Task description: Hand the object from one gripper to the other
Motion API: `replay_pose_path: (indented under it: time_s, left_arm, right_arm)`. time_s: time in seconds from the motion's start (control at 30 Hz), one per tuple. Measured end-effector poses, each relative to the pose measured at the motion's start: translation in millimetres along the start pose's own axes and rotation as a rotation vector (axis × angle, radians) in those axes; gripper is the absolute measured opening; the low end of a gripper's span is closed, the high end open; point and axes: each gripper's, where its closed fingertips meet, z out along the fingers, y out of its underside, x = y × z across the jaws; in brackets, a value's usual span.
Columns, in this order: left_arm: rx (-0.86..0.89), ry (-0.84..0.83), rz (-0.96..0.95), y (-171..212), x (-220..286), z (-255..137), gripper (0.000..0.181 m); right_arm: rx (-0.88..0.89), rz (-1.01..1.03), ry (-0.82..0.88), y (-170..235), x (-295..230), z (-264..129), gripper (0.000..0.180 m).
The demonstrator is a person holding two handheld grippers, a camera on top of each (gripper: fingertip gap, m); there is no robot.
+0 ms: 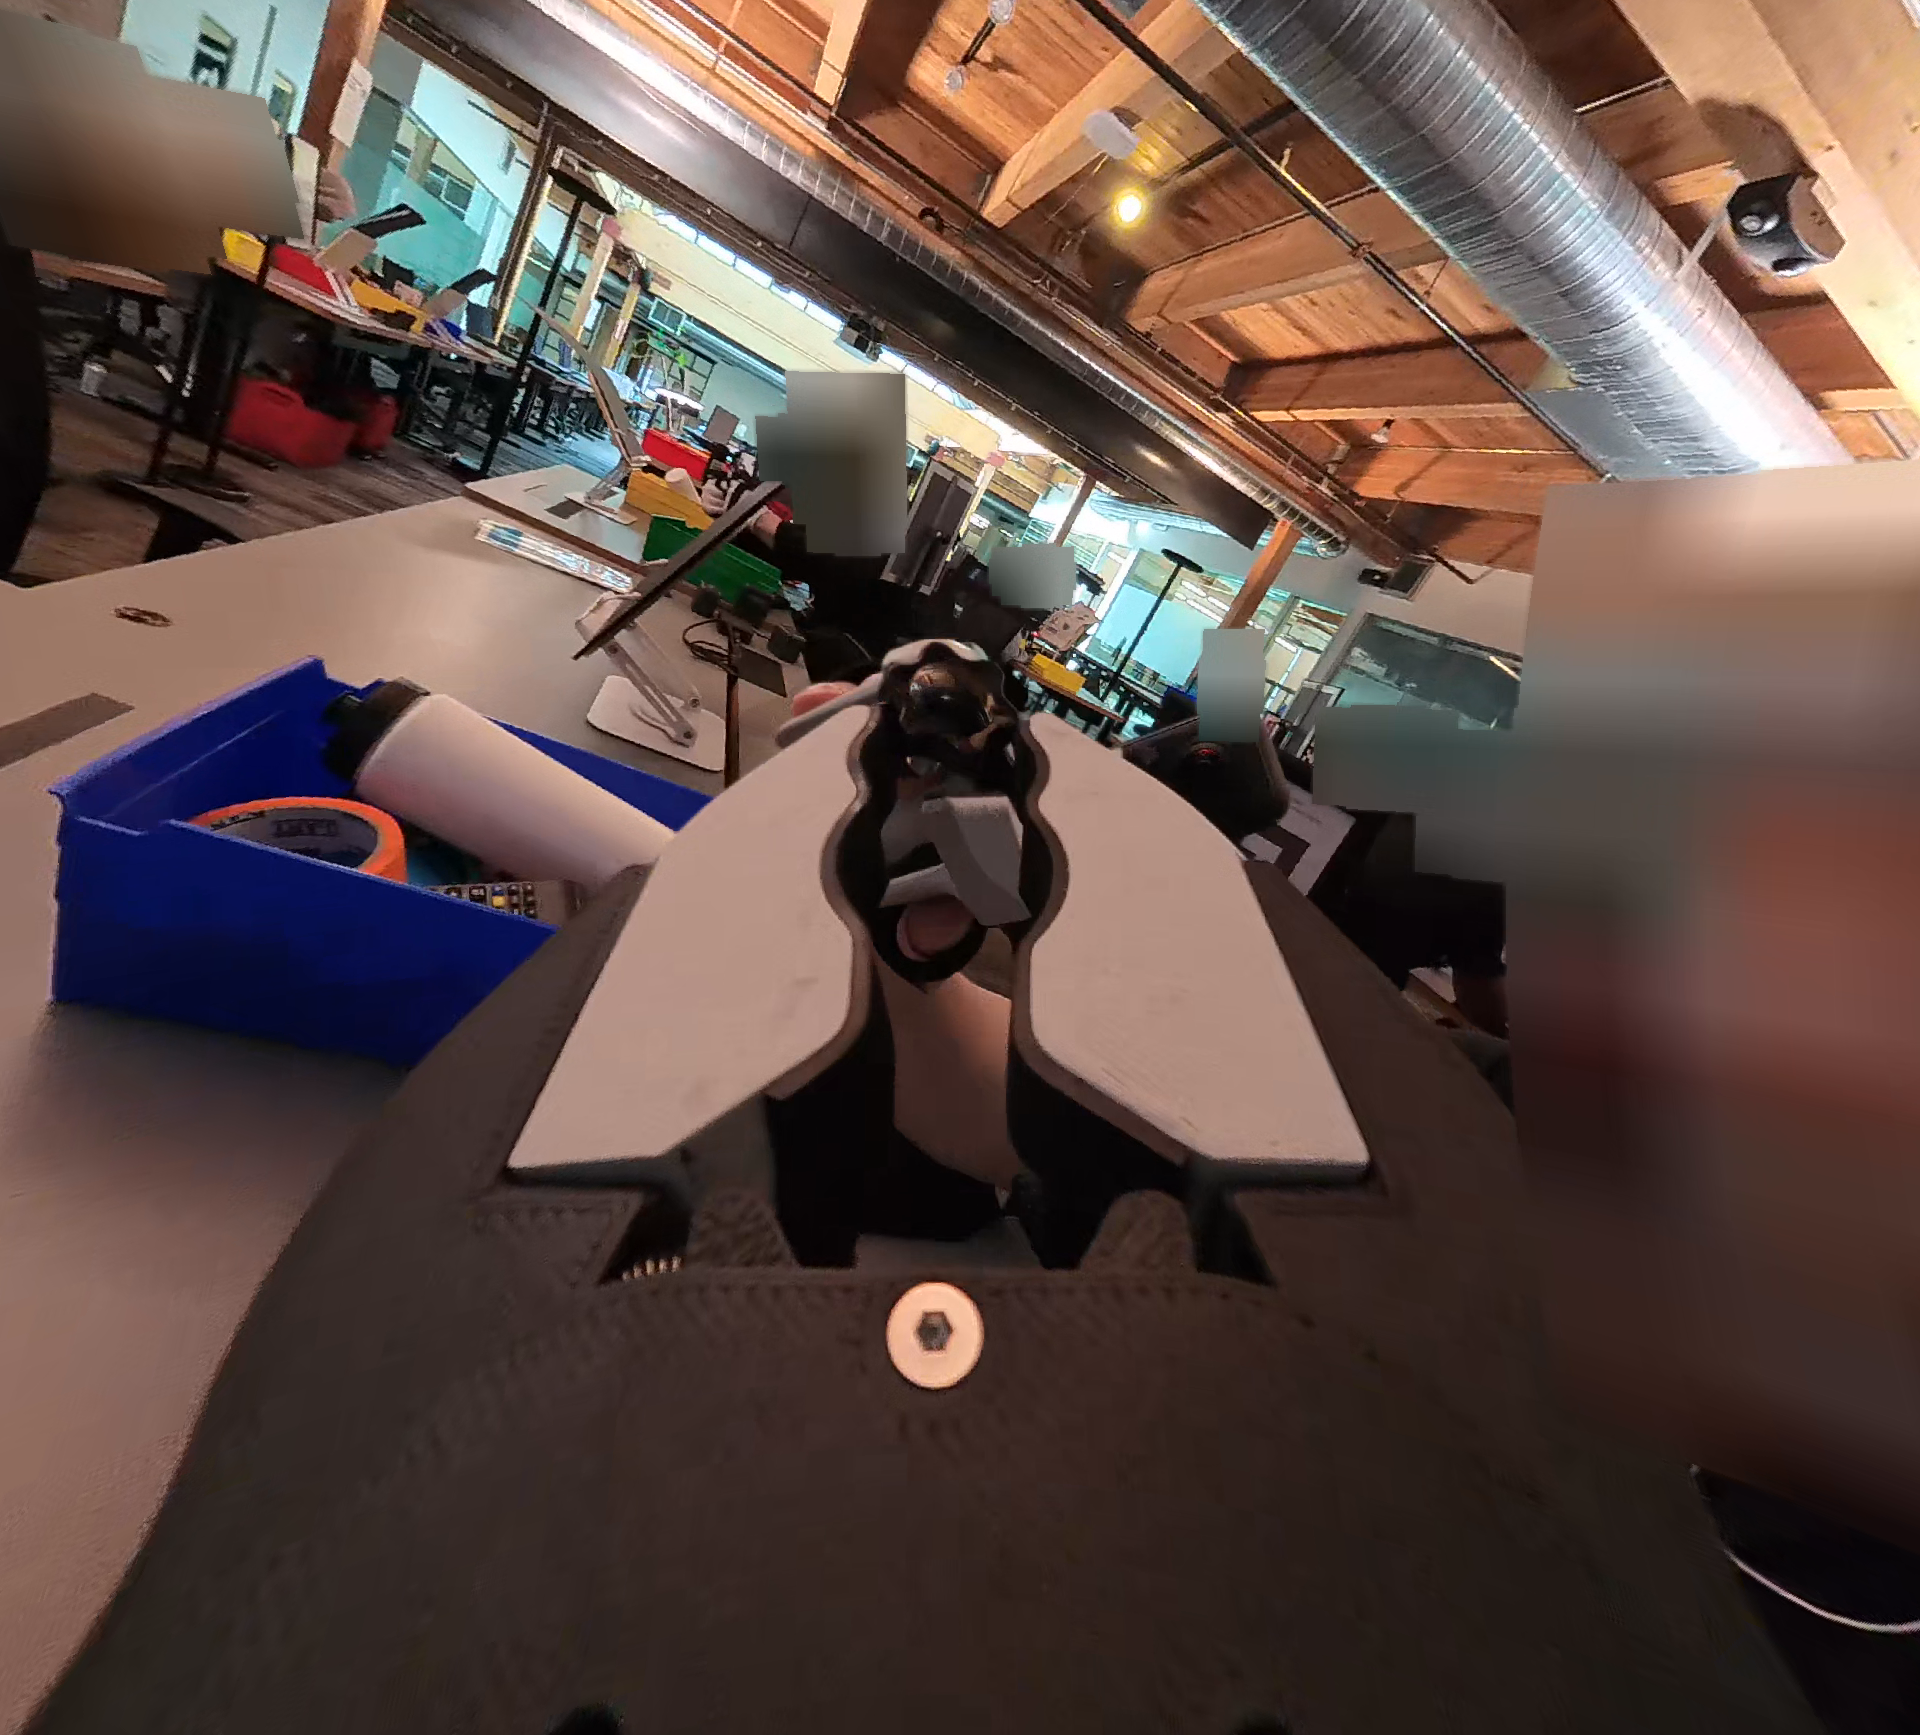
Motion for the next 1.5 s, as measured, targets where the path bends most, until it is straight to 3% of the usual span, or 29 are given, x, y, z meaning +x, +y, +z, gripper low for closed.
replay_pose_path:
  time_s: [0.03,0.33,0.53,0.67,0.8,1.07,1.27,1.5]
  left_arm:
    - [-0.002,0.003,-0.001,2,1,3,0.02]
    - [-0.023,0.03,-0.023,12,4,13,0.021]
    - [-0.02,-0.038,-0.023,13,-12,7,0.021]
    - [-0.013,-0.205,0.048,9,-40,-6,0.031]
    - [-0.013,-0.465,0.276,-7,-66,-31,0.037]
    - [-0.168,-1.107,0.783,-24,-100,-81,0.04]
    - [-0.392,-1.302,0.973,-11,-117,-83,0.047]
    - [-0.518,-1.368,1.079,-3,-122,-82,0.045]
  right_arm:
    - [-0.006,0.004,0.004,-1,-1,1,0.025]
    - [-0.02,-0.006,0.033,-2,-3,1,0.007]
    - [-0.179,0.051,-0.032,17,-5,8,0.006]
    - [-0.371,0.059,-0.031,42,1,8,0.006]
    - [-0.594,-0.03,0.059,73,16,1,0.006]
    - [-0.751,-0.07,0.127,107,21,-4,0.006]
    - [-0.785,-0.093,0.11,115,20,-6,0.006]
    - [-0.818,-0.087,0.071,123,14,-7,0.006]
